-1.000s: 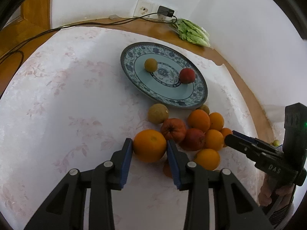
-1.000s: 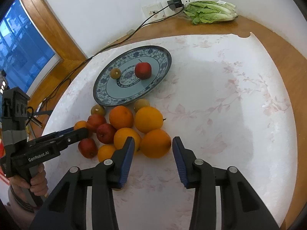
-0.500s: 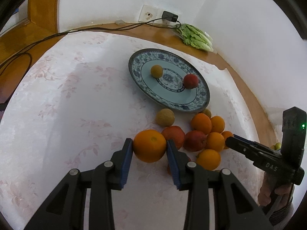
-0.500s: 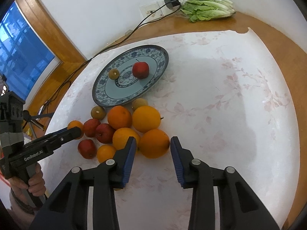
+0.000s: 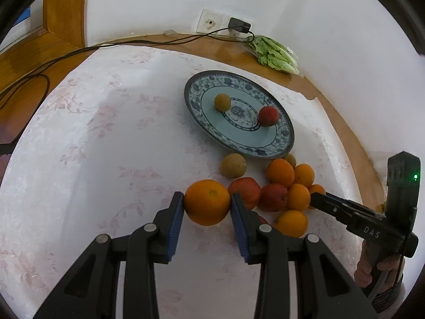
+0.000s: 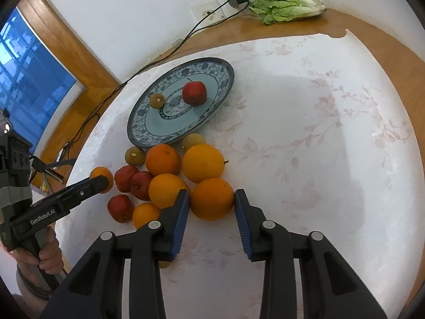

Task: Organize fruits
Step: 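Grasp the large orange with the left gripper while the right grasps a small orange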

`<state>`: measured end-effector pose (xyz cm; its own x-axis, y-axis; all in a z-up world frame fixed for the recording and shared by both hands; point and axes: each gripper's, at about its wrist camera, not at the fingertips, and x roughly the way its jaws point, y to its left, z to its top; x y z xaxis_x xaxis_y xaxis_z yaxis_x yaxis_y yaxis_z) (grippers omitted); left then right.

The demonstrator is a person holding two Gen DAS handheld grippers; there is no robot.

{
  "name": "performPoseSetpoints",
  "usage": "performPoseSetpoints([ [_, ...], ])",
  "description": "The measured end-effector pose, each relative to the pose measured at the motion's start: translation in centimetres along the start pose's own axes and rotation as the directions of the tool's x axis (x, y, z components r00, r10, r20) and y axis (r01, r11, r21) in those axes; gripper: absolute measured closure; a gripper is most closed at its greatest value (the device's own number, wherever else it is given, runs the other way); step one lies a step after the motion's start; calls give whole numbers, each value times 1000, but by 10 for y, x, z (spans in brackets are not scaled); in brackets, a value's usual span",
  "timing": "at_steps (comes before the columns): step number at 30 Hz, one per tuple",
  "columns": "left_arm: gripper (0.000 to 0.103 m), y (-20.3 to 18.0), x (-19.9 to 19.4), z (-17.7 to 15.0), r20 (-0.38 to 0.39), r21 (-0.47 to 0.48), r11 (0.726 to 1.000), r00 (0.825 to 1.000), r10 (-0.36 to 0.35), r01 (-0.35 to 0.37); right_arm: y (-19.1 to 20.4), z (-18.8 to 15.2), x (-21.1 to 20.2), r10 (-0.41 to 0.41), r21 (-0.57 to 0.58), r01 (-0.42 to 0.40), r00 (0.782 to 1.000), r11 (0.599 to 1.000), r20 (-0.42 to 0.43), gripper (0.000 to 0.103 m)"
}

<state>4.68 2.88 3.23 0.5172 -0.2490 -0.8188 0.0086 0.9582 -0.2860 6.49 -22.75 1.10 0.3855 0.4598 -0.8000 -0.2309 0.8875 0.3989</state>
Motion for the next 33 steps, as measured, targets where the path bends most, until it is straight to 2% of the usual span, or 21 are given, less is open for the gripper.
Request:
performPoseSetpoints([
  [15,66,-5,-5,4,11,22,1000,1000,5,-5,2,1,-14,-34,-20,34,999,999,33,68],
  [33,66,-23,3,44,34,110,993,999,40,-43,25,23,-14,-29,-104,33,999,994,42,68],
])
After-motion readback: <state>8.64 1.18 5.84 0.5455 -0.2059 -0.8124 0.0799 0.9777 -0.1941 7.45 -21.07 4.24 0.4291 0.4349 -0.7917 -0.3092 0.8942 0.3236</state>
